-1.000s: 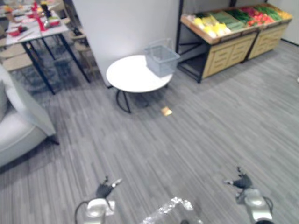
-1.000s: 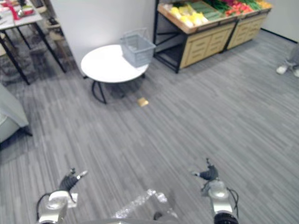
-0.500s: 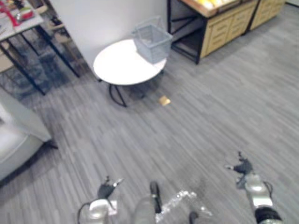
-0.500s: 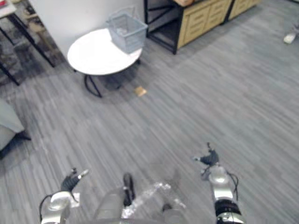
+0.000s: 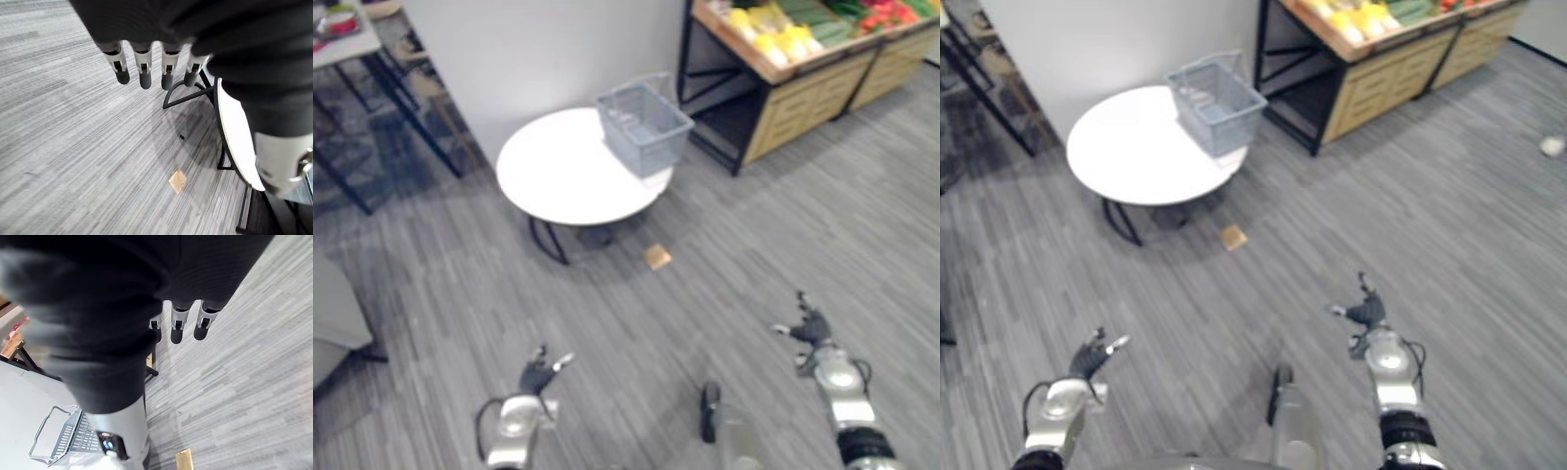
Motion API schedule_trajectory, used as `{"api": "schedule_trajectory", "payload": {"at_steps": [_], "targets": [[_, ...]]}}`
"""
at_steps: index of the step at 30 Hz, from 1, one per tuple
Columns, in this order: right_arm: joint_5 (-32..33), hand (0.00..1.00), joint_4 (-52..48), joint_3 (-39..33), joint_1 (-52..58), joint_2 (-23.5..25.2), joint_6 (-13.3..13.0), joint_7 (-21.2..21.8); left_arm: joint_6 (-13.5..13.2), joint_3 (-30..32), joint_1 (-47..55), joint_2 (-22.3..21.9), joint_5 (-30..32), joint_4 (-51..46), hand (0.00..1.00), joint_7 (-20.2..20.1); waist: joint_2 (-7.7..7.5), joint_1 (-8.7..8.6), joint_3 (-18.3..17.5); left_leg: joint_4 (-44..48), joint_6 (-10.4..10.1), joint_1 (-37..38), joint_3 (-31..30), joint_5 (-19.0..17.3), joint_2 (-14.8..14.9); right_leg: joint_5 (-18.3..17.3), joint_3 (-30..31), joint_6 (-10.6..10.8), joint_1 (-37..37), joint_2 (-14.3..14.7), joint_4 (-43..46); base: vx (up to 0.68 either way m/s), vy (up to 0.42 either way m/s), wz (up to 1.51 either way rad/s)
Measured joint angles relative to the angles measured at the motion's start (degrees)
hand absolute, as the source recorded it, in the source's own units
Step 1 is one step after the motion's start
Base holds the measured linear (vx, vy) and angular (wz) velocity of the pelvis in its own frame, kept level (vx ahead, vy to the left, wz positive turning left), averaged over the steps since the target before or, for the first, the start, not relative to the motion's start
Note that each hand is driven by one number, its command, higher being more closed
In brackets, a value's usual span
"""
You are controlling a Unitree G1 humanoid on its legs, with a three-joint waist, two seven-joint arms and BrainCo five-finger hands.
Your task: Pick vegetable in the basket
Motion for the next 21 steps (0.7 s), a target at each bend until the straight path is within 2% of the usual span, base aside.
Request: {"api": "schedule_trajectory", "payload": {"at_steps": [1,2,3,4,5,6,7,8,9,10,11,12,13,14,15,16,17,18,19,20,21], "targets": [[0.0,0.0,-0.3,-0.4,-0.3,-0.1,0.1,-0.1,0.0,0.1,0.8,0.0,0.1,0.3,0.0,-0.1,-0.55,0.18,-0.3,0.0,-2.1,2.5,0.0,-1.3,0.7,0.7,0.0,-0.3,0.3,-0.5,-0.6,0.71,-0.39,0.49],[-0.5,0.0,-1.1,-0.3,-0.6,-0.3,0.2,-0.1,-0.1,0.3,2.9,-0.3,0.1,0.8,0.0,-0.2,0.16,0.18,-0.6,2.2,-3.9,5.0,-0.5,-2.5,2.1,6.2,0.3,-1.0,0.1,0.2,4.5,0.77,-0.423,0.36],[-2.1,0.0,-2.6,-0.1,-0.2,-0.3,0.1,-0.1,-0.1,0.4,4.5,-0.6,0.2,0.8,0.0,-0.6,1.44,0.16,-1.1,9.9,-4.4,2.9,-1.3,-2.2,4.8,7.4,-0.4,-1.4,-0.8,1.2,10.4,0.77,-0.461,0.25],[-2.3,0.0,-3.1,0.1,-0.3,-0.6,0.1,-0.1,-0.1,0.5,5.4,-0.7,0.2,0.8,0.0,-0.6,2.47,0.16,-1.4,15.6,-5.3,1.0,-1.3,-1.6,6.6,7.4,-1.0,-1.7,-0.8,2.1,12.0,0.87,-0.58,-0.01],[-2.6,0.0,-4.2,1.1,-1.4,-1.8,0.2,-0.1,-0.1,0.9,7.0,-1.8,0.1,0.9,0.0,-0.8,5.82,0.93,-1.3,28.4,-5.4,-5.0,-1.3,3.1,11.4,4.0,-2.4,-3.6,0.9,5.8,12.9,0.84,-0.563,-0.29],[-3.6,0.0,-5.2,2.4,-3.0,-1.9,0.2,-0.3,-0.1,1.5,7.7,-2.8,0.1,2.0,0.0,-0.9,7.24,1.63,-0.9,40.2,-4.3,-10.5,-1.3,10.9,15.3,2.0,-2.7,-4.9,3.9,8.9,11.3,0.83,-0.521,-0.37],[-4.0,0.0,-5.5,3.4,-3.8,-1.9,0.2,-0.8,0.1,1.5,7.7,-3.2,0.0,2.2,0.0,-0.9,7.66,1.79,-0.4,45.9,-3.6,-12.9,-0.9,10.1,16.8,1.4,-2.8,-5.3,6.3,10.0,10.0,0.68,-0.352,-0.25],[-4.4,0.0,-6.0,4.9,-5.1,-1.9,0.2,-1.3,0.1,1.5,7.8,-3.9,-0.1,2.3,0.0,-1.0,7.01,2.23,1.0,54.0,-3.0,-16.5,-0.2,7.0,17.9,0.5,-3.0,-6.5,11.7,11.2,7.4,0.62,-0.296,-0.11],[-4.6,0.0,-7.4,6.6,-5.9,-1.8,0.0,-1.3,0.0,1.4,7.6,-4.3,-0.1,2.3,0.0,-1.1,5.65,3.16,1.7,56.0,-3.2,-18.9,2.1,4.3,17.3,-0.3,-3.2,-6.9,17.1,11.3,4.7,0.58,-0.277,-0.05],[-4.7,0.0,-8.1,7.3,-6.5,-1.8,-0.1,-1.3,0.0,1.2,7.6,-4.4,-0.1,2.1,0.0,-1.1,5.0,3.39,1.7,55.2,-3.3,-20.4,3.6,3.2,17.0,-0.5,-3.3,-6.9,19.4,11.3,3.2,0.55,-0.238,0.06],[-6.4,0.0,-9.3,8.1,-8.0,-1.9,-0.5,-1.3,-0.2,1.1,7.7,-4.7,-0.1,1.7,0.0,-1.1,4.14,3.64,1.4,50.6,-3.1,-23.2,6.9,1.6,15.7,-0.6,-3.9,-6.5,22.7,11.2,0.2,0.52,-0.197,0.17],[-7.1,0.0,-9.5,8.5,-10.6,-2.4,-1.4,-1.4,-0.6,1.1,7.7,-5.0,-0.1,1.5,0.0,-1.2,3.66,3.71,1.3,41.4,-2.7,-25.6,11.2,1.0,13.8,-0.7,-5.3,-6.3,25.4,10.9,-2.6,0.52,-0.169,0.21],[-8.1,0.0,-9.5,8.7,-11.8,-2.9,-1.5,-1.4,-0.8,1.1,7.7,-5.1,-0.1,1.5,0.0,-1.2,3.6,3.7,1.3,36.8,-2.3,-26.5,13.7,1.0,12.9,-0.7,-6.0,-6.0,26.4,10.7,-4.0,0.5,-0.102,0.34],[-9.6,0.0,-9.4,9.4,-13.7,-5.0,-1.5,-1.8,-0.8,1.1,7.5,-5.5,-0.1,1.5,0.0,-1.3,3.61,3.69,1.3,28.0,-1.0,-27.9,18.1,1.9,10.6,-0.8,-7.5,-4.9,28.5,10.2,-6.0,0.51,-0.033,0.53],[-11.4,0.0,-9.2,10.0,-14.6,-7.4,-1.5,-2.5,-0.8,0.9,7.4,-6.0,0.0,1.5,0.0,-1.4,3.51,3.71,1.2,19.5,1.1,-28.5,20.8,5.3,7.2,-2.0,-9.4,-3.0,30.0,9.4,-6.3,0.61,-0.004,0.62],[-11.7,0.0,-9.2,10.1,-14.7,-8.5,-1.4,-2.7,-0.8,0.7,7.5,-6.3,0.0,1.6,0.0,-1.5,3.71,3.73,1.1,15.5,2.2,-28.5,21.7,8.2,5.7,-2.6,-10.3,-2.0,30.8,9.2,-6.1,0.51,0.026,0.67],[-13.3,0.0,-9.1,10.1,-15.2,-10.5,-1.4,-3.3,-0.8,-0.1,8.1,-6.9,0.1,1.8,0.0,-1.5,5.14,3.84,0.2,9.1,4.0,-28.3,22.4,16.0,3.9,-4.3,-11.8,0.1,32.2,9.9,-5.3,0.51,0.068,0.5],[-13.7,0.0,-9.1,9.8,-15.6,-11.1,-1.4,-3.6,-0.8,-0.8,8.9,-6.9,0.1,1.9,0.0,-1.6,5.77,4.17,-0.7,6.9,8.9,-27.6,23.4,16.8,3.5,-6.7,-12.6,0.9,32.6,10.4,-3.4,0.52,0.118,0.77],[-15.1,0.0,-8.6,9.4,-15.8,-10.9,-1.2,-4.1,-0.7,-1.3,8.5,-6.2,0.2,2.7,0.0,-1.6,3.07,3.99,-1.1,4.1,8.7,-25.7,22.7,15.6,0.1,-10.2,-14.3,2.4,31.7,7.1,2.2,0.51,0.123,0.67],[-15.7,0.0,-8.0,9.4,-16.4,-10.9,-1.2,-4.0,-0.7,-1.5,8.3,-6.4,0.4,3.3,0.0,-1.7,2.72,4.05,-1.1,2.3,8.8,-24.3,22.1,15.6,-1.0,-11.1,-14.9,2.7,30.6,5.8,6.7,0.47,0.123,0.83],[-15.8,0.0,-6.5,9.5,-17.8,-10.5,-1.1,-4.0,-0.6,-2.3,8.3,-6.5,2.0,4.2,0.0,-2.1,2.6,4.16,-1.1,-0.7,8.8,-21.2,20.3,15.7,-2.7,-11.1,-15.1,2.6,27.1,3.0,19.6,0.35,0.085,0.59]]}}
